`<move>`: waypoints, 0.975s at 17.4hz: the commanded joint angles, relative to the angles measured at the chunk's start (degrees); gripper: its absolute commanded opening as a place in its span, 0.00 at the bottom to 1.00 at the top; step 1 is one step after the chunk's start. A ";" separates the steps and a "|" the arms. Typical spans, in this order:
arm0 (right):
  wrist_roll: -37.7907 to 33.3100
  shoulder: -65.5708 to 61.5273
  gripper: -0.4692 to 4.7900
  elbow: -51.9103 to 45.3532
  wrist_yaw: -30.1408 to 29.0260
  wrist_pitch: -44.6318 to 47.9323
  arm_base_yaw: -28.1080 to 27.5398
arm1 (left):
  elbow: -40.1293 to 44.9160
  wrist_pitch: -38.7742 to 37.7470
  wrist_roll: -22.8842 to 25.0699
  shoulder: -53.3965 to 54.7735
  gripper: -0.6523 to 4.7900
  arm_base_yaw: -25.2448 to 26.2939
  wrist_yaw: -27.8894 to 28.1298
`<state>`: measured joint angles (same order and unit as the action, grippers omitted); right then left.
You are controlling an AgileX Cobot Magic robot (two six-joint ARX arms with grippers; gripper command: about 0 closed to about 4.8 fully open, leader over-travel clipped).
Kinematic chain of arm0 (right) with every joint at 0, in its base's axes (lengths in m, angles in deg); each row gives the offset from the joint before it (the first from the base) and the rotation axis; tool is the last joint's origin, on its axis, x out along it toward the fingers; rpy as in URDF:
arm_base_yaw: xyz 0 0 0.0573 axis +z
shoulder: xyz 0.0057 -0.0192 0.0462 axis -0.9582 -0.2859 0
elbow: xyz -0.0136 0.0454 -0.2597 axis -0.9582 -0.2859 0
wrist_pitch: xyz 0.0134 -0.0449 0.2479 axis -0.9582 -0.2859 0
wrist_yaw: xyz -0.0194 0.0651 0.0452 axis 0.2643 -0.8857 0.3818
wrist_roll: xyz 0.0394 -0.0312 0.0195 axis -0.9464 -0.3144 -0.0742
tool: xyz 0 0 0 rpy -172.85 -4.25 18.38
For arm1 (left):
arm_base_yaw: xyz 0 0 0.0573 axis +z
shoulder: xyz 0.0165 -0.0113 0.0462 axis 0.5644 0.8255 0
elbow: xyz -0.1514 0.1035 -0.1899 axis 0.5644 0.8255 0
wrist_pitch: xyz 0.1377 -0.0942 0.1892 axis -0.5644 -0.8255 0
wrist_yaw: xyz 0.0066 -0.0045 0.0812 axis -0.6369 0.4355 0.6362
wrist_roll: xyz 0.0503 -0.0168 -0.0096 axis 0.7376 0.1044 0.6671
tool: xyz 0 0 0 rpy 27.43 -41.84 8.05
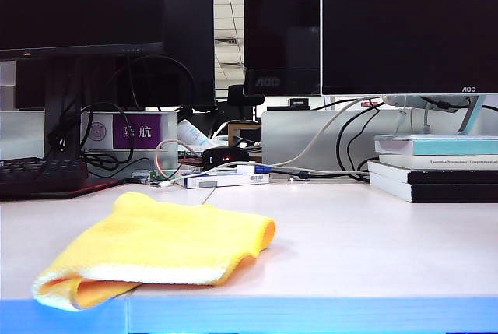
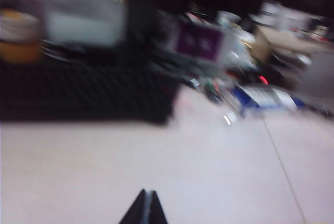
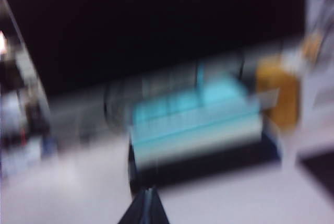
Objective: Wipe the table from back to front using the rag.
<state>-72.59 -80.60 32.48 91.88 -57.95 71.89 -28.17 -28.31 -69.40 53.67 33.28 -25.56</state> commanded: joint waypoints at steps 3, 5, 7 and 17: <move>1.49 -11.82 0.09 15.65 -3.34 -2.60 0.07 | -16.44 -0.63 3.30 16.74 0.11 -0.28 -5.03; 4.26 -17.81 0.09 21.68 -9.84 -4.20 0.09 | -21.16 -2.16 3.30 21.90 0.11 -0.74 -11.58; 7.78 -25.53 0.09 30.32 -18.97 -4.28 0.13 | -25.94 -6.25 3.26 28.00 0.11 -7.10 -14.14; 19.78 -38.82 0.09 45.20 -27.43 -22.43 22.43 | -26.36 -6.99 1.84 42.10 0.11 -31.89 -6.34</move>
<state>-55.22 -119.07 77.42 62.41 -77.97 91.95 -54.18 -35.31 -67.26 95.48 1.41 -31.64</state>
